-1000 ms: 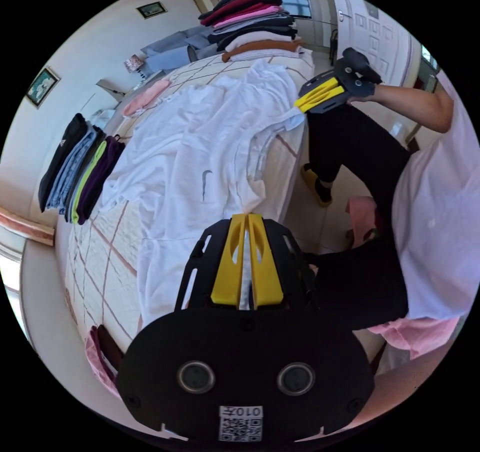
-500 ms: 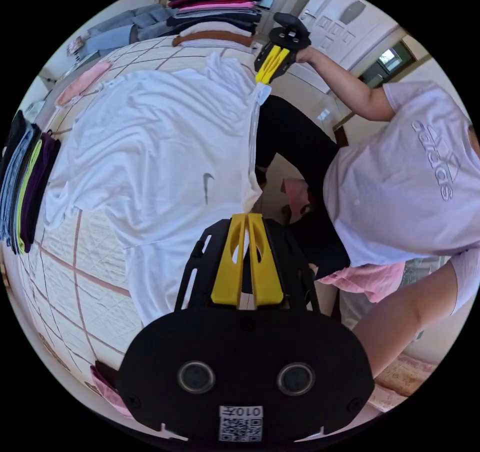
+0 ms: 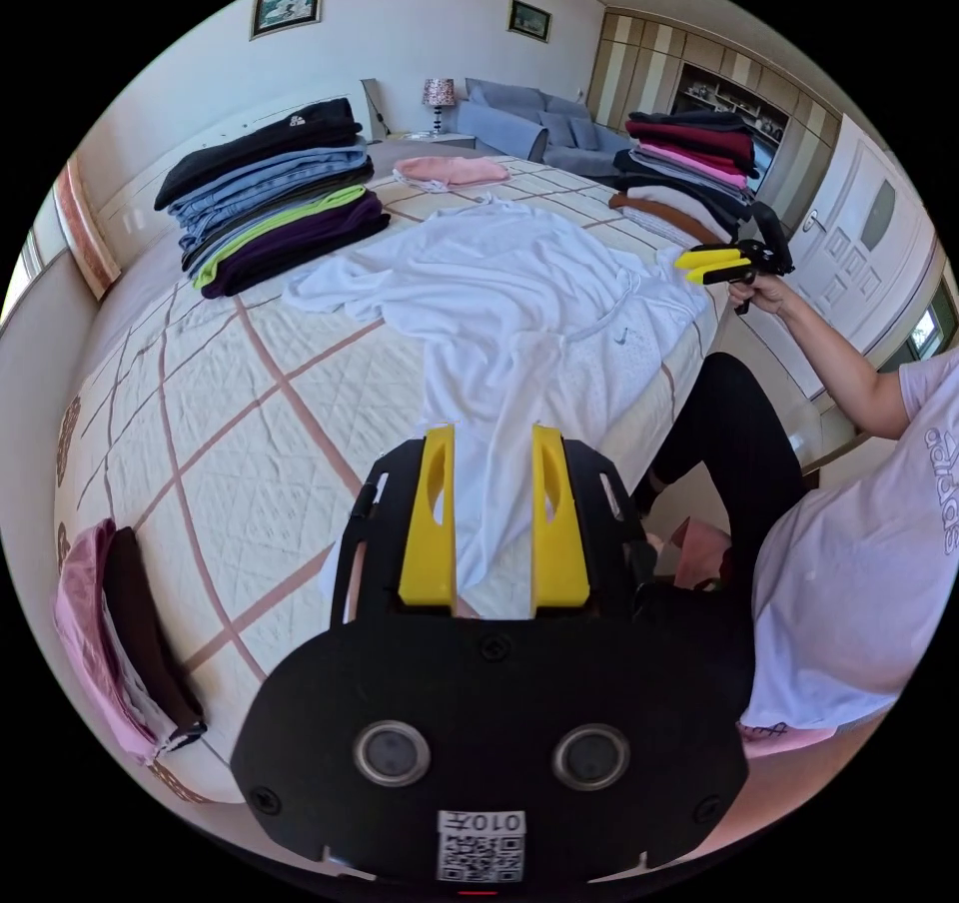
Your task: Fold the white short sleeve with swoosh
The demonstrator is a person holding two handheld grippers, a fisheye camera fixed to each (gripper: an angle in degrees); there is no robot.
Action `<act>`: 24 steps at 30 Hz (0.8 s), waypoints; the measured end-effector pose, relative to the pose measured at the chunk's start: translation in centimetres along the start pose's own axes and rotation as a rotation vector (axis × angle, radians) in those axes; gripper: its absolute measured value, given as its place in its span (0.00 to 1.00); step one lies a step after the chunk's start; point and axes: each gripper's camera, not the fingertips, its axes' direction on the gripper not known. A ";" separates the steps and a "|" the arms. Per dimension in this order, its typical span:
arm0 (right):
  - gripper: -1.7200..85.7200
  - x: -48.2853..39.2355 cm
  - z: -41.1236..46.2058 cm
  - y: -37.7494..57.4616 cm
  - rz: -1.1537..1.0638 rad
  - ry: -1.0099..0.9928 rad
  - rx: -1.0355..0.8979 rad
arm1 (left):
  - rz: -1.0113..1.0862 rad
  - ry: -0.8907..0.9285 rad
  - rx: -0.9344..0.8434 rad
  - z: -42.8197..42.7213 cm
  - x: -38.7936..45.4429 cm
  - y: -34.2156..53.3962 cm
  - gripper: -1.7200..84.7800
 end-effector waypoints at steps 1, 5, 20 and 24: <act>0.14 0.3 0.1 0.4 0.002 -0.010 -0.014 | 0.007 0.009 -0.014 0.3 -0.1 0.2 0.15; 0.15 0.2 0.8 -0.5 -0.010 -0.012 -0.030 | 0.033 0.030 -0.025 1.8 0.4 -0.9 0.15; 0.04 -1.9 3.1 -3.3 -0.225 -0.027 -0.102 | 0.195 0.106 -0.018 3.4 1.2 -4.6 0.15; 0.04 -2.7 2.3 -1.1 -0.250 -0.024 -0.079 | 0.234 0.043 -0.082 4.2 1.9 -5.4 0.15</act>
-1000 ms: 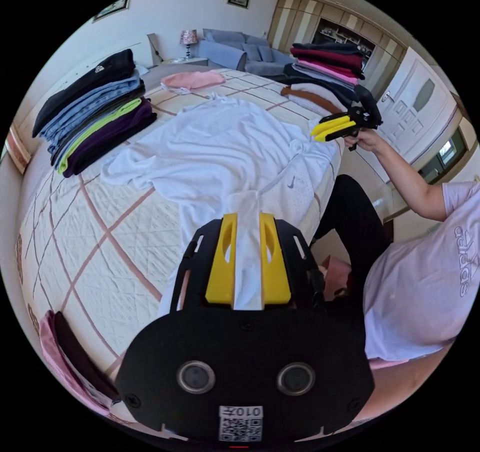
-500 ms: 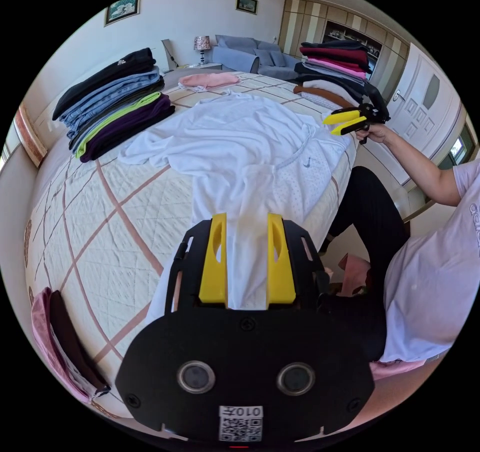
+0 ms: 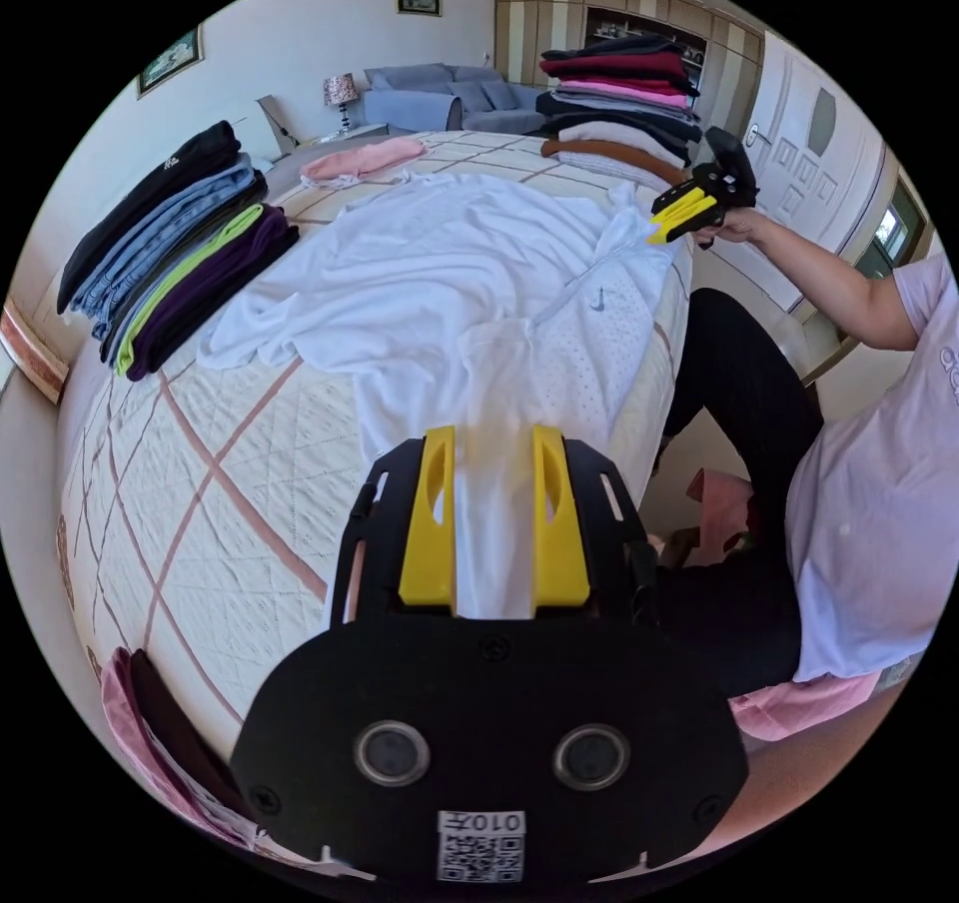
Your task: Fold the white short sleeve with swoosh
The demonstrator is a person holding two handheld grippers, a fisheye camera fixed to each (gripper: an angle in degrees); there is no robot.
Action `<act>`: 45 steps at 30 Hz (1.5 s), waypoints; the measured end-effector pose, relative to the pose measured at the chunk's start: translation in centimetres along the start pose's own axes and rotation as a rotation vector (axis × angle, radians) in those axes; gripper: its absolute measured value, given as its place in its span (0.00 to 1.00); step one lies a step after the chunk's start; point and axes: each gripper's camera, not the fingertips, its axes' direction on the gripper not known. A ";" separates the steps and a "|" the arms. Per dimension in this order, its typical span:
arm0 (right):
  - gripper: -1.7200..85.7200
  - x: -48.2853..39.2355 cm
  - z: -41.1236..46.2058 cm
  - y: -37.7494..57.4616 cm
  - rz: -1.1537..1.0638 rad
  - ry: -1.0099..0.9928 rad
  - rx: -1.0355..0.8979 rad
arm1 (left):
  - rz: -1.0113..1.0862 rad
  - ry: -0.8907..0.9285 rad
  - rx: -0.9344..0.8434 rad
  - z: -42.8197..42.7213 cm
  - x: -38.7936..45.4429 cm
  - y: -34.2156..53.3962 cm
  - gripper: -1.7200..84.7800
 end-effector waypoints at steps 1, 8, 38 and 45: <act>0.04 0.0 0.2 0.6 0.012 -0.009 0.001 | -0.020 0.034 -0.021 0.6 -0.5 -0.1 0.15; 0.06 0.7 2.4 1.9 0.087 0.059 -0.007 | -0.037 0.081 0.005 -0.2 -0.6 0.8 0.12; 0.09 -1.6 12.3 5.9 0.152 0.056 0.054 | -0.123 0.365 0.118 -0.9 -1.3 2.0 0.12; 0.06 -3.9 14.7 7.1 0.192 0.064 0.066 | -0.210 0.404 0.190 0.3 0.6 2.7 0.07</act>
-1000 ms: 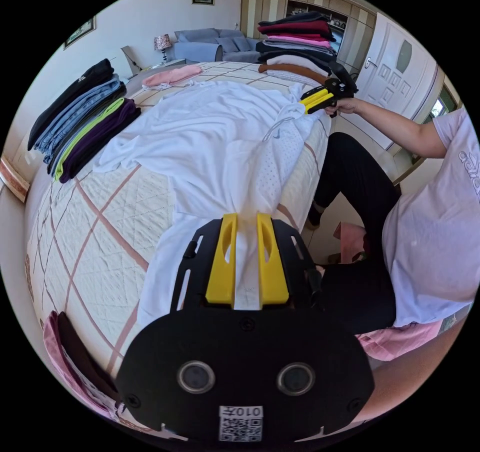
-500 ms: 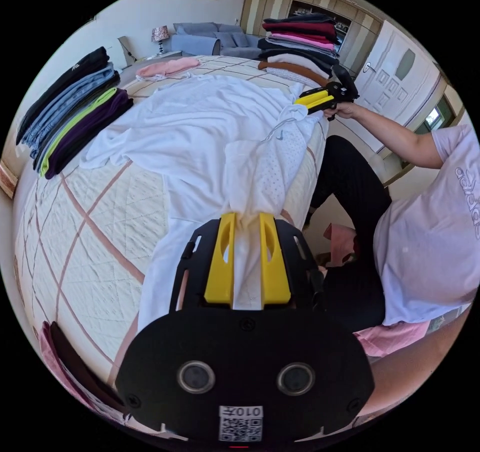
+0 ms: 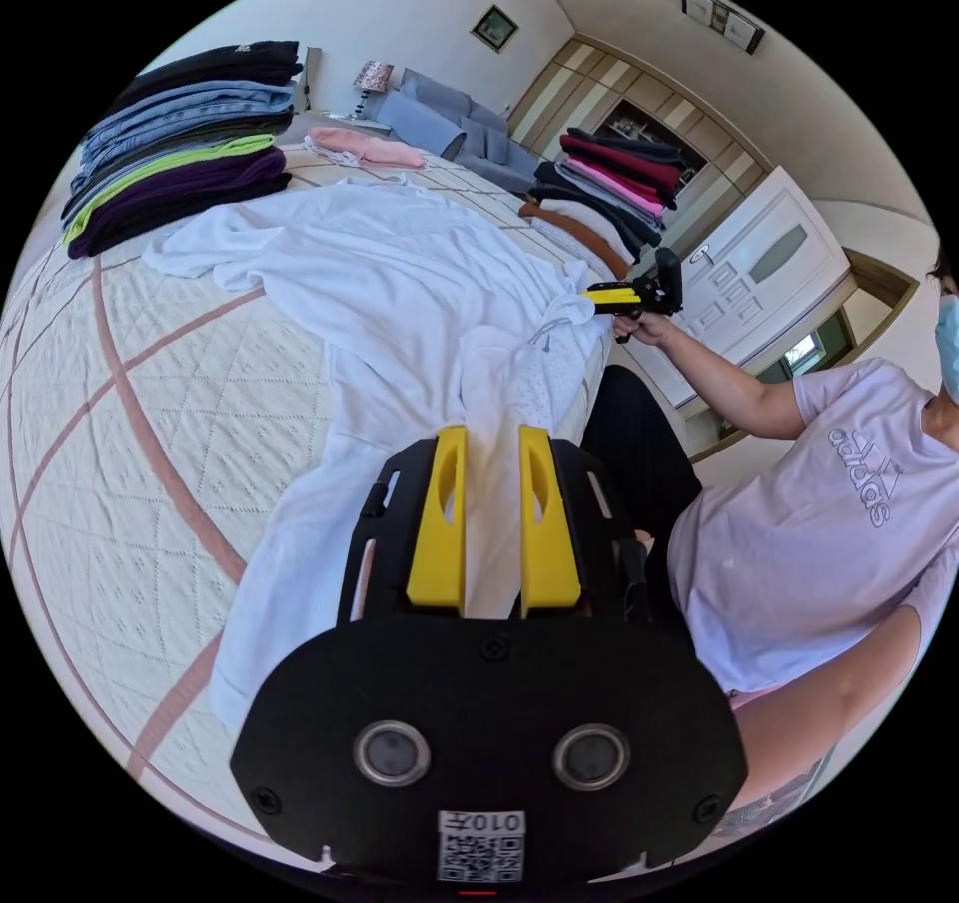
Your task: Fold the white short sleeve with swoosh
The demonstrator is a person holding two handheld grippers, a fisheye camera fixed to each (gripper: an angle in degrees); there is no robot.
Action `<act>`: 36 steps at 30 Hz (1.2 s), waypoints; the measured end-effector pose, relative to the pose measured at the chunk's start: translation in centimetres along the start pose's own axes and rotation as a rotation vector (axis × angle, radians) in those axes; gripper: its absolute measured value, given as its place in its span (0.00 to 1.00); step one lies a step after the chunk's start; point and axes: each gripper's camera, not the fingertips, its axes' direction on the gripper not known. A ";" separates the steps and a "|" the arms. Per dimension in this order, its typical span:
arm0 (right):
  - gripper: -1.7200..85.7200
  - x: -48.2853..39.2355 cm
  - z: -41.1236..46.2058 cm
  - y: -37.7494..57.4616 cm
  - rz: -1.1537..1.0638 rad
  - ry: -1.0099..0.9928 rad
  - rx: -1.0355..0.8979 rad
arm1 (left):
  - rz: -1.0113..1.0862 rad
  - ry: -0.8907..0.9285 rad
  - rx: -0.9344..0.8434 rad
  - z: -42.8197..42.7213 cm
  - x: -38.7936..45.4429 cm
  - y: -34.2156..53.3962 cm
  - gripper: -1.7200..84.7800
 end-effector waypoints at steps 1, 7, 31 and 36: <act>0.06 -0.6 -0.1 0.3 -0.003 0.007 0.007 | -0.029 -0.015 0.002 0.2 0.1 0.4 0.05; 0.05 -3.8 -0.8 2.7 -0.008 0.026 0.045 | 0.032 -0.172 -0.064 1.5 5.5 2.4 0.02; 0.03 -37.2 -29.2 13.4 -0.362 0.676 0.807 | 0.579 -0.982 0.776 -20.7 58.2 16.0 0.02; 0.03 -42.5 -32.3 16.2 -0.393 0.718 0.899 | 0.660 -1.010 0.797 -23.1 64.1 17.1 0.02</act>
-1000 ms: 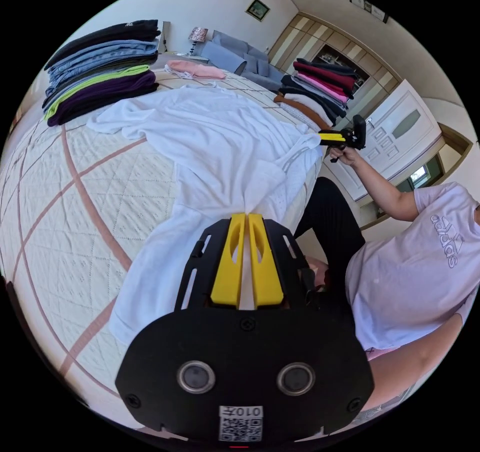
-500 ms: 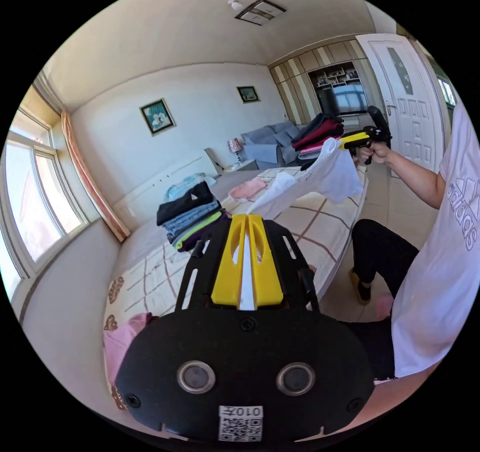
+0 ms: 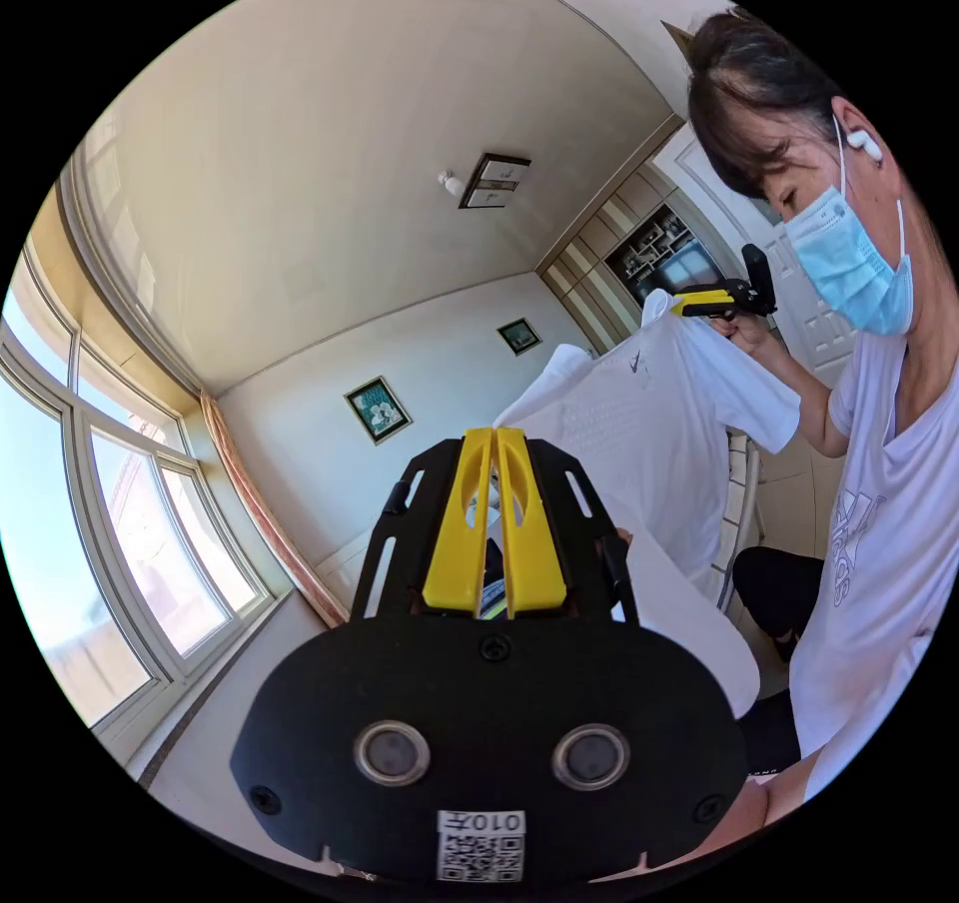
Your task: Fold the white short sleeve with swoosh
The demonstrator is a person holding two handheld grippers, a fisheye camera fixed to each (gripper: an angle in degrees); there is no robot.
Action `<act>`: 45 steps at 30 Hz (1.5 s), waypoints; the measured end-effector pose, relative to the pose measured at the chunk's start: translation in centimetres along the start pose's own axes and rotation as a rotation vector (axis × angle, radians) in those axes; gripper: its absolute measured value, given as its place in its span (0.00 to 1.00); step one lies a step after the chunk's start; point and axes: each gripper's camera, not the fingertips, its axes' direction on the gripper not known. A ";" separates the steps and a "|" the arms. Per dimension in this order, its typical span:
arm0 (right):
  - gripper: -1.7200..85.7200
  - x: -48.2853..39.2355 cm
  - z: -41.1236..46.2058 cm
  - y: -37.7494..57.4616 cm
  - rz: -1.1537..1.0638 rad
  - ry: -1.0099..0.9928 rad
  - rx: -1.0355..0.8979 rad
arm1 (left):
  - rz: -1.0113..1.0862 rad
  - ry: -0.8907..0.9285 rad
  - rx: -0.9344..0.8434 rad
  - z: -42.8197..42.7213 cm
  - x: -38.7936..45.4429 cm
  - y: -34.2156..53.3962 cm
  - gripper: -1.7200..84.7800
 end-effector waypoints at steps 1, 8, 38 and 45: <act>0.03 -0.4 -0.8 -0.6 -0.006 0.012 0.007 | 0.012 0.000 0.012 -0.8 0.1 -0.9 0.02; 0.03 -2.4 -3.0 -3.7 -0.062 0.063 0.032 | 0.033 -0.019 0.045 -2.6 0.1 -3.8 0.02; 0.03 4.3 31.2 9.4 0.151 -0.104 -0.355 | -0.031 0.315 -0.199 35.6 -4.1 13.9 0.02; 0.03 -4.3 32.6 23.8 0.239 -0.331 -0.677 | -0.048 0.573 -0.485 37.2 10.7 30.1 0.02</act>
